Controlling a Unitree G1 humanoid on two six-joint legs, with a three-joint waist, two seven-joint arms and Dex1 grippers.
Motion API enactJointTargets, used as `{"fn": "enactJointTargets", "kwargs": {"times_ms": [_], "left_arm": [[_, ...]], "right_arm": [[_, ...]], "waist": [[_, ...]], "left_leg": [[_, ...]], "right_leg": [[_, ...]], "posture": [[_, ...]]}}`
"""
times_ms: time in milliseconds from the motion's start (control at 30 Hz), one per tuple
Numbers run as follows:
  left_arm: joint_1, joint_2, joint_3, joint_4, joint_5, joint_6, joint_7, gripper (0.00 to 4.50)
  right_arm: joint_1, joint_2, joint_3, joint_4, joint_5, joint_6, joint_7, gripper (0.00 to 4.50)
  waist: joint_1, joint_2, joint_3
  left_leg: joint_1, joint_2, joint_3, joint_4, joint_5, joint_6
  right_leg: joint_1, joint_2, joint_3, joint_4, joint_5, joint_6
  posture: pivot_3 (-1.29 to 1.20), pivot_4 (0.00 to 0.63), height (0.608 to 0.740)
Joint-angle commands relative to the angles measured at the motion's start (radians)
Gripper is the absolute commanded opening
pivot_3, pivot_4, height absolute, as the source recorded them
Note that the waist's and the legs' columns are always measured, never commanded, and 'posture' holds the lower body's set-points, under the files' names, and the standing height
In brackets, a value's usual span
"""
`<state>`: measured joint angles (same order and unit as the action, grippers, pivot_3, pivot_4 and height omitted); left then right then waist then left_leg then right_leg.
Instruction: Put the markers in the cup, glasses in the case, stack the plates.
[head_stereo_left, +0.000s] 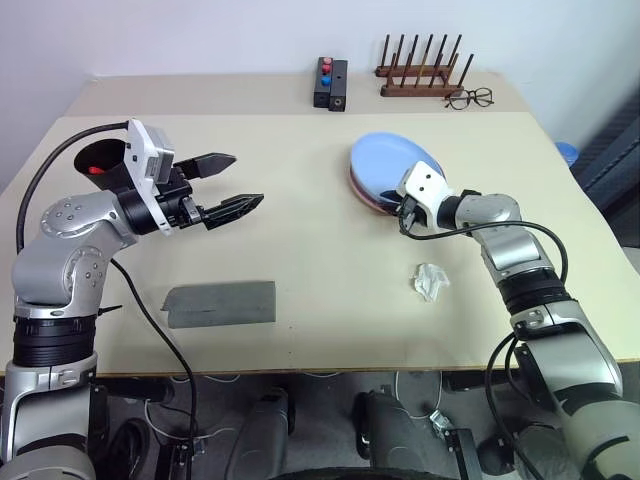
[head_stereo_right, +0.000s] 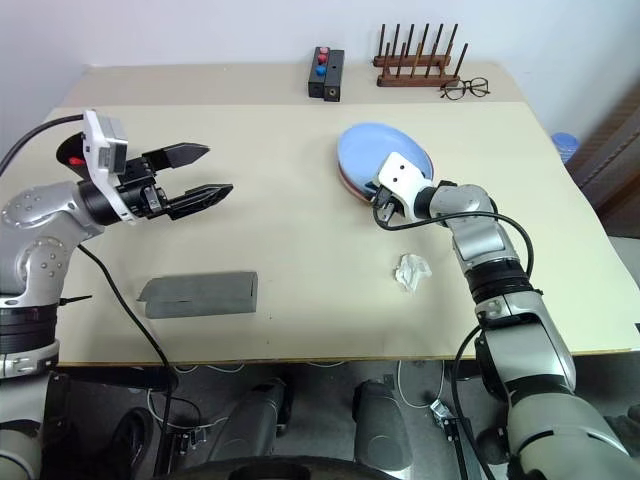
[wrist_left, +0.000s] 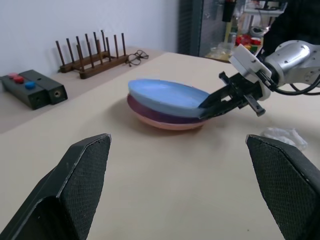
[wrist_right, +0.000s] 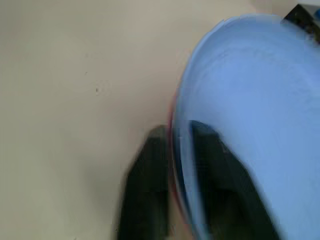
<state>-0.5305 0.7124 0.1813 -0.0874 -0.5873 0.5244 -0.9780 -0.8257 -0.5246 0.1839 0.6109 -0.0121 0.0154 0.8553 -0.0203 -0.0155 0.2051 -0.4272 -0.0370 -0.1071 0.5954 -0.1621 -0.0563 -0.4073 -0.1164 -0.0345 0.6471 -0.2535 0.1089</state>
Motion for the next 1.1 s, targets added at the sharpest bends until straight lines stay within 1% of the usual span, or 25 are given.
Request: {"fn": "enactJointTargets", "kwargs": {"times_ms": [33, 133, 167, 267, 333, 400, 433, 467, 500, 567, 633, 800, 900, 1067, 1100], "left_arm": [[-0.005, 0.012, 0.026, -0.036, -0.022, 0.009, 0.008, 4.50], [-0.012, 0.008, 0.016, -0.032, -0.023, 0.008, 0.004, 4.50], [-0.012, 0.008, 0.015, -0.032, -0.026, 0.011, 0.002, 4.50], [-0.009, 0.010, 0.016, -0.033, -0.053, 0.043, -0.010, 4.50], [-0.009, 0.011, 0.018, -0.032, -0.079, 0.073, -0.021, 4.50], [-0.012, 0.006, 0.015, -0.030, -0.088, 0.081, -0.028, 4.50], [-0.015, 0.001, 0.010, -0.025, -0.084, 0.079, -0.028, 4.50], [-0.019, -0.005, 0.005, -0.021, -0.083, 0.078, -0.030, 4.50], [-0.024, -0.011, 0.000, -0.017, -0.084, 0.078, -0.032, 4.50], [-0.034, -0.019, -0.010, -0.006, -0.084, 0.075, -0.040, 4.50], [-0.044, -0.023, -0.017, 0.006, -0.080, 0.071, -0.049, 4.50], [-0.072, -0.027, -0.035, 0.042, -0.066, 0.059, -0.070, 4.50], [-0.086, -0.034, -0.045, 0.047, -0.061, 0.058, -0.068, 4.50], [-0.085, -0.025, -0.041, 0.044, -0.055, 0.063, -0.073, 4.50], [-0.086, -0.024, -0.041, 0.045, -0.052, 0.062, -0.075, 4.50]], "right_arm": [[-0.049, 0.000, -0.039, 0.013, 0.009, -0.025, -0.009, 2.50], [-0.030, -0.022, -0.061, -0.023, 0.028, -0.010, 0.010, 3.98], [-0.016, -0.029, -0.086, -0.058, 0.069, 0.026, 0.039, 4.45], [0.050, -0.055, -0.197, -0.243, 0.261, 0.232, 0.132, 4.45], [0.125, -0.105, -0.260, -0.411, 0.384, 0.398, 0.180, 4.45], [0.222, -0.171, -0.294, -0.590, 0.467, 0.544, 0.198, 4.45], [0.268, -0.201, -0.300, -0.657, 0.484, 0.597, 0.191, 4.45], [0.310, -0.230, -0.298, -0.704, 0.479, 0.620, 0.186, 4.45], [0.364, -0.264, -0.282, -0.736, 0.424, 0.586, 0.170, 4.45], [0.456, -0.322, -0.263, -0.783, 0.370, 0.561, 0.165, 4.45], [0.514, -0.353, -0.268, -0.813, 0.364, 0.565, 0.165, 4.45], [0.579, -0.379, -0.250, -0.856, 0.337, 0.580, 0.136, 4.45], [0.603, -0.369, -0.196, -0.809, 0.259, 0.567, 0.079, 4.45], [0.606, -0.367, -0.160, -0.777, 0.234, 0.543, 0.084, 4.45], [0.607, -0.371, -0.148, -0.765, 0.218, 0.528, 0.084, 4.22]], "waist": [[0.001, 0.000, 0.000], [0.001, 0.000, 0.000], [0.001, 0.000, 0.000], [0.004, 0.000, 0.000], [0.008, 0.000, 0.000], [0.010, 0.000, 0.000], [0.010, 0.000, 0.000], [0.009, 0.000, 0.000], [0.008, 0.000, 0.000], [0.007, 0.000, 0.000], [0.005, 0.000, 0.000], [0.007, 0.000, 0.000], [0.010, -0.001, -0.001], [0.009, -0.001, -0.001], [0.008, -0.001, -0.001]], "left_leg": [[0.000, 0.000, 0.000, 0.000, 0.000, 0.000], [0.000, 0.000, 0.000, 0.000, 0.000, 0.000], [0.000, 0.000, 0.000, 0.000, 0.000, 0.000], [0.000, 0.000, 0.000, 0.000, 0.000, 0.000], [0.000, 0.000, 0.000, -0.001, 0.000, 0.000], [0.000, 0.000, -0.001, -0.001, 0.000, 0.000], [0.000, 0.000, -0.001, -0.001, 0.000, 0.000], [0.000, 0.000, -0.001, -0.001, 0.000, 0.000], [0.000, 0.000, -0.001, 0.000, 0.000, 0.000], [0.000, 0.000, 0.000, 0.000, 0.000, 0.000], [0.000, 0.000, 0.000, 0.000, 0.000, 0.000], [0.000, 0.001, 0.001, 0.000, 0.000, 0.000], [0.000, 0.001, 0.001, 0.000, 0.000, 0.000], [0.000, 0.000, 0.001, 0.001, 0.000, 0.000], [0.000, 0.000, 0.001, 0.001, 0.000, 0.000]], "right_leg": [[0.000, 0.000, 0.000, 0.000, 0.000, 0.000], [0.000, 0.000, 0.000, 0.000, 0.000, 0.000], [0.000, 0.000, 0.000, 0.000, 0.000, 0.000], [0.000, 0.000, 0.000, 0.000, 0.000, 0.000], [0.000, 0.000, 0.000, 0.000, 0.000, 0.000], [0.000, 0.000, 0.000, 0.000, 0.000, 0.000], [0.000, 0.000, 0.000, 0.000, 0.000, 0.000], [0.000, 0.000, 0.000, 0.000, 0.000, 0.000], [0.001, 0.000, 0.000, 0.000, -0.001, 0.000], [0.001, 0.000, 0.000, -0.001, -0.002, -0.003], [0.001, 0.000, 0.000, -0.001, -0.003, -0.004], [0.000, -0.001, 0.001, -0.001, -0.002, -0.004], [0.000, -0.001, 0.001, -0.002, -0.002, -0.004], [0.001, -0.001, 0.001, -0.002, -0.002, -0.004], [0.001, -0.001, 0.001, -0.002, -0.002, -0.004]], "posture": [[0.00, 0.150, 0.740], [0.00, 0.150, 0.740], [0.00, 0.150, 0.740], [0.00, 0.150, 0.740], [0.00, 0.150, 0.740], [0.00, 0.150, 0.740], [0.00, 0.150, 0.740], [0.00, 0.150, 0.740], [0.00, 0.150, 0.740], [0.00, 0.150, 0.740], [0.00, 0.150, 0.740], [0.00, 0.150, 0.740], [0.00, 0.150, 0.740], [0.00, 0.150, 0.740], [0.00, 0.150, 0.740]]}}
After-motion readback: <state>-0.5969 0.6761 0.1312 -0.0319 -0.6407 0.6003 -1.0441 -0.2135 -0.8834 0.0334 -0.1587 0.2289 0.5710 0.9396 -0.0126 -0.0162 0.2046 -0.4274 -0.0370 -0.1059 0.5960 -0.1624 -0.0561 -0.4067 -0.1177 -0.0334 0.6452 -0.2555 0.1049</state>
